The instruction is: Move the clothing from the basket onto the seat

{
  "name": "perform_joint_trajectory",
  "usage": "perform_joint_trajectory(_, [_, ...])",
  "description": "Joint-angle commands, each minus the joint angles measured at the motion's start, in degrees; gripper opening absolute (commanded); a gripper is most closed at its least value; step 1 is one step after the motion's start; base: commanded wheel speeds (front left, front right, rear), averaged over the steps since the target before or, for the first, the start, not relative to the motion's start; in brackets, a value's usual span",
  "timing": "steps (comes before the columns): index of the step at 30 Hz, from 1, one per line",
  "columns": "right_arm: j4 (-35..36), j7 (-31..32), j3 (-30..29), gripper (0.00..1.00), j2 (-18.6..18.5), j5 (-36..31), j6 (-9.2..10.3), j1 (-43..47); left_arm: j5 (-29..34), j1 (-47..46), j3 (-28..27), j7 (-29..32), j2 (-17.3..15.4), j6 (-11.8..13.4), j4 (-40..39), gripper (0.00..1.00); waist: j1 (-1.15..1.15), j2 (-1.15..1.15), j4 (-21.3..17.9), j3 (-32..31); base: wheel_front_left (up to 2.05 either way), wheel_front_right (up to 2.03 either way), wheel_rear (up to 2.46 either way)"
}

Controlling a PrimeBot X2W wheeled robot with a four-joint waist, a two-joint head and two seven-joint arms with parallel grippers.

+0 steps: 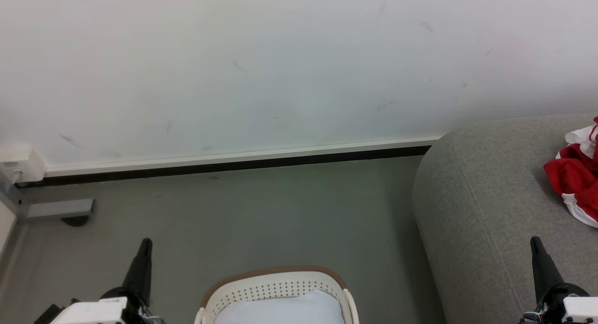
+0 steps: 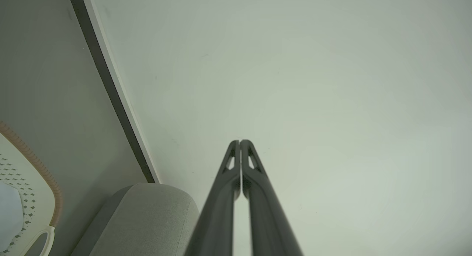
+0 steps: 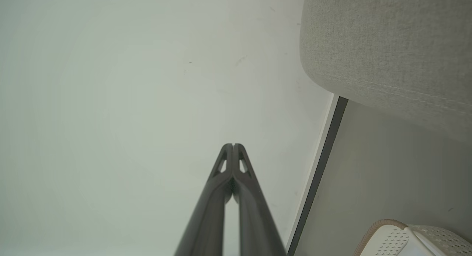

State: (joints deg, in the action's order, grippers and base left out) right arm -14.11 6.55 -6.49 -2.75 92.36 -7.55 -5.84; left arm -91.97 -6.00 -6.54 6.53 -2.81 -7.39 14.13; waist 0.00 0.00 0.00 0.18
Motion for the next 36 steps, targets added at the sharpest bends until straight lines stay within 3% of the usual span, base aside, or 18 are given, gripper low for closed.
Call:
perform_joint_trajectory(1, [0.3,0.2,-0.2,0.00,-0.2,0.1,0.12,-0.7,-0.8,-0.5,-0.1,0.2,-0.1,-0.3,-0.2,0.00,0.00,0.00,0.0,0.0,0.00,0.00,0.00])
perform_joint_trajectory(36, [0.3,0.1,-0.2,0.00,-0.2,0.1,0.12,-0.7,-0.8,-0.5,-0.1,0.2,-0.1,-0.3,-0.2,0.00,0.00,0.00,0.0,0.0,0.00,0.00,0.00])
